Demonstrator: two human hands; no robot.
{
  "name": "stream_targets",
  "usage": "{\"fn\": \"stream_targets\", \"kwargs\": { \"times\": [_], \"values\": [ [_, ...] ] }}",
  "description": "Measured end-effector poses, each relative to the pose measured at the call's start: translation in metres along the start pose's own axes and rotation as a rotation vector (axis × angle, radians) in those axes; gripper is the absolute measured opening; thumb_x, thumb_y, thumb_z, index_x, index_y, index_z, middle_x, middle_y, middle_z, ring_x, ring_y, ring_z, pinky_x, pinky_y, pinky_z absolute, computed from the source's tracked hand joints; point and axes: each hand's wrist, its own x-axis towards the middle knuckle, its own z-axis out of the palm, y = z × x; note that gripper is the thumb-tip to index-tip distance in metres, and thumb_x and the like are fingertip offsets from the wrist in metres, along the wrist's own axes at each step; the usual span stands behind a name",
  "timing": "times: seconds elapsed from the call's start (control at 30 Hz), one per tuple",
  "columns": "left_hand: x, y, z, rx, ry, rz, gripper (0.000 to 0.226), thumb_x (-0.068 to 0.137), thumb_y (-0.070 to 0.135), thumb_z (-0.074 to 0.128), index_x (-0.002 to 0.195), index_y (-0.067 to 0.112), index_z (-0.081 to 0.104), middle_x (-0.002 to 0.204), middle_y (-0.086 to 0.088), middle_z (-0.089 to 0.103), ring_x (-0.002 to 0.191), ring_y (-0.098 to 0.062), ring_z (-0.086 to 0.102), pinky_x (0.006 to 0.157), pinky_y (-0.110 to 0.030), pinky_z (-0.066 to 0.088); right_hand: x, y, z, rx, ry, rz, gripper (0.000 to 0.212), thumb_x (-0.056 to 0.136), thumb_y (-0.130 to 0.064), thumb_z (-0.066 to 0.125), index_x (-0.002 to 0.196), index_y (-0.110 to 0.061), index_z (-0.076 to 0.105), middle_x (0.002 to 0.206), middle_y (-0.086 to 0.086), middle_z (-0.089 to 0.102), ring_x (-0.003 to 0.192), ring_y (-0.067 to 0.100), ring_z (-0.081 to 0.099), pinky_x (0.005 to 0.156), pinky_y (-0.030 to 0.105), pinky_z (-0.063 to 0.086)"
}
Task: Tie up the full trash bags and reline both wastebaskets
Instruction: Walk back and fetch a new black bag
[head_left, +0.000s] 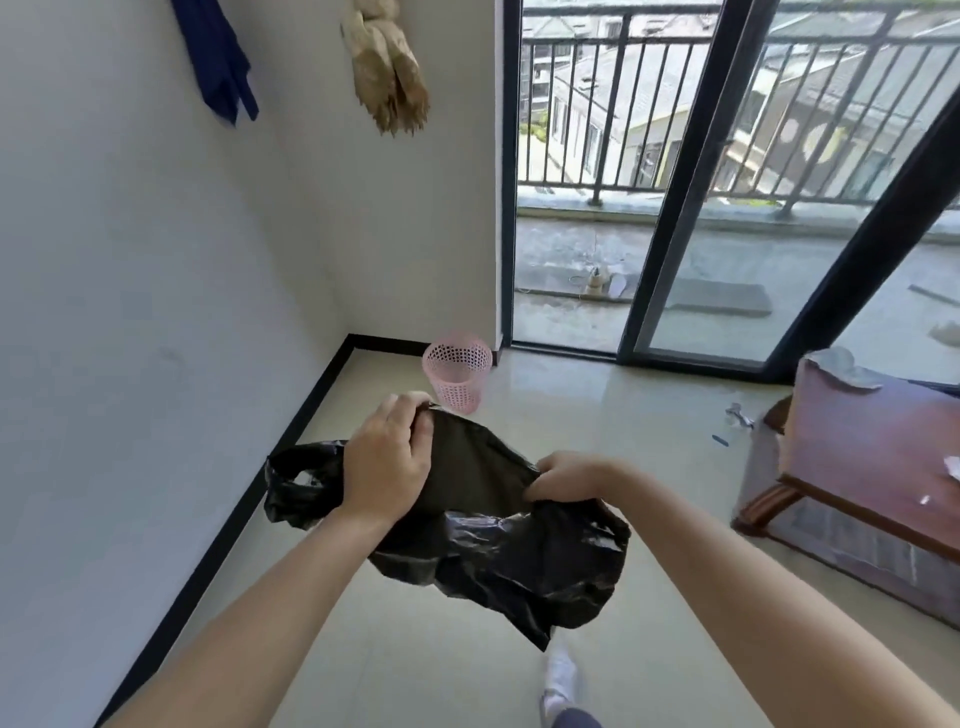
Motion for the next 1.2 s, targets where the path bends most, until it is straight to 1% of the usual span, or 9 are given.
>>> {"fn": "stream_targets", "kwargs": {
  "times": [0.17,0.4,0.6,0.77,0.83,0.93,1.0,1.07,1.2],
  "values": [
    [0.112,-0.031,0.090,0.014,-0.029,0.083,0.025,0.096,0.028,0.045,0.105,0.012,0.062,0.089,-0.003,0.061,0.077,-0.024,0.060,0.064,-0.040,0.051,0.117,0.009,-0.085,0.078,-0.089,0.062,0.044,0.078,-0.042,0.064,0.116,-0.020,0.068,0.117,0.005,0.070,0.100,0.025,0.069,0.091,0.040,0.057],
    [0.294,-0.076,0.159,0.108,-0.057,0.075,0.030,0.094,0.034,0.044,0.109,0.013,0.059,0.095,-0.004,0.063,0.082,-0.028,0.062,0.068,-0.037,0.049,0.242,-0.002,-0.244,-0.019,0.616,0.001,0.032,0.091,-0.023,0.049,0.122,-0.017,0.057,0.119,0.008,0.065,0.109,0.030,0.061,0.080,0.035,0.046],
    [0.382,-0.146,0.196,0.202,-0.155,0.020,0.046,0.087,0.048,0.052,0.116,0.013,0.057,0.093,-0.002,0.061,0.084,-0.024,0.058,0.070,-0.038,0.050,0.332,-0.049,-0.330,0.079,0.796,-0.140,0.041,0.086,-0.019,0.048,0.126,-0.023,0.052,0.113,0.003,0.065,0.103,0.028,0.061,0.076,0.036,0.042],
    [0.439,-0.228,0.254,0.273,-0.284,-0.001,0.040,0.087,0.050,0.045,0.083,0.015,0.063,0.074,0.000,0.058,0.070,-0.028,0.059,0.056,-0.033,0.039,0.420,-0.074,-0.364,0.058,0.757,-0.060,0.040,0.084,-0.018,0.046,0.123,-0.022,0.054,0.109,0.003,0.065,0.100,0.028,0.061,0.077,0.037,0.045],
    [0.471,-0.256,0.280,0.286,-0.390,-0.132,0.037,0.093,0.046,0.042,0.075,0.017,0.055,0.068,0.002,0.056,0.069,-0.030,0.060,0.056,-0.032,0.033,0.460,-0.082,-0.380,0.048,0.698,-0.030,0.034,0.087,-0.021,0.046,0.120,-0.020,0.055,0.111,0.004,0.066,0.103,0.029,0.060,0.077,0.036,0.045],
    [0.521,-0.296,0.316,0.332,-0.589,-0.237,0.034,0.100,0.043,0.034,0.081,0.017,0.045,0.069,0.003,0.054,0.078,-0.031,0.064,0.060,-0.034,0.034,0.517,-0.095,-0.407,0.020,0.472,-0.040,0.025,0.094,-0.037,0.052,0.113,-0.022,0.058,0.111,0.005,0.067,0.106,0.030,0.062,0.079,0.035,0.050],
    [0.554,-0.318,0.334,0.362,-0.645,-0.211,0.028,0.101,0.038,0.033,0.085,0.017,0.041,0.077,-0.004,0.063,0.082,-0.033,0.064,0.062,-0.034,0.034,0.546,-0.105,-0.424,-0.114,0.236,-0.053,0.037,0.088,-0.047,0.064,0.114,-0.021,0.059,0.112,0.004,0.066,0.105,0.029,0.062,0.077,0.033,0.047],
    [0.587,-0.338,0.351,0.345,-0.649,-0.178,0.024,0.102,0.034,0.034,0.085,0.017,0.040,0.083,-0.009,0.068,0.078,-0.033,0.063,0.061,-0.033,0.034,0.572,-0.114,-0.437,-0.304,0.090,-0.015,0.038,0.082,-0.034,0.070,0.115,-0.017,0.061,0.112,0.008,0.067,0.104,0.031,0.063,0.076,0.033,0.048],
    [0.639,-0.365,0.381,0.302,-0.586,-0.184,0.023,0.102,0.032,0.035,0.088,0.014,0.042,0.076,-0.006,0.064,0.061,-0.027,0.047,0.053,-0.033,0.030,0.619,-0.120,-0.455,-0.364,0.232,0.101,0.030,0.080,-0.023,0.061,0.109,-0.019,0.066,0.105,0.007,0.068,0.099,0.032,0.066,0.075,0.036,0.055]
  ]
}}
